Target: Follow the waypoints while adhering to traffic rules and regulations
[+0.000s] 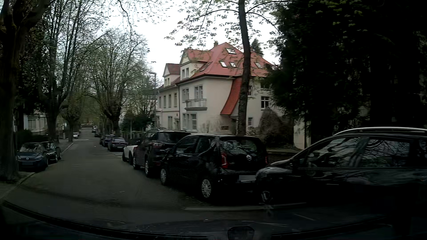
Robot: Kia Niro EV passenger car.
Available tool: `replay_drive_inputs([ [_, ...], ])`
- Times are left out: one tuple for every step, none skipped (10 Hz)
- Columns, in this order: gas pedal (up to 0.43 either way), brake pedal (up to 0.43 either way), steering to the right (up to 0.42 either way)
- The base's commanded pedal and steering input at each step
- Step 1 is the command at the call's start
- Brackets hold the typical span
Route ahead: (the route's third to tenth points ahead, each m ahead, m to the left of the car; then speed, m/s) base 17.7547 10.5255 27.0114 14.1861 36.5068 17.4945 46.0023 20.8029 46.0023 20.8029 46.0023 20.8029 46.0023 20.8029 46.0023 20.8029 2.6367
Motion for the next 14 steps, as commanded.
replay_drive_inputs([
  [0.000, 0.159, -0.669],
  [0.000, 0.159, -0.638],
  [0.000, 0.152, -0.603],
  [0.000, 0.140, -0.561],
  [0.000, 0.122, -0.519],
  [0.000, 0.122, -0.467],
  [0.000, 0.116, -0.424],
  [0.000, 0.116, -0.392],
  [0.000, 0.122, -0.351],
  [0.000, 0.116, -0.320],
  [0.000, 0.116, -0.298],
  [0.000, 0.098, -0.267],
  [0.000, 0.091, -0.226],
  [0.000, 0.091, -0.201],
])
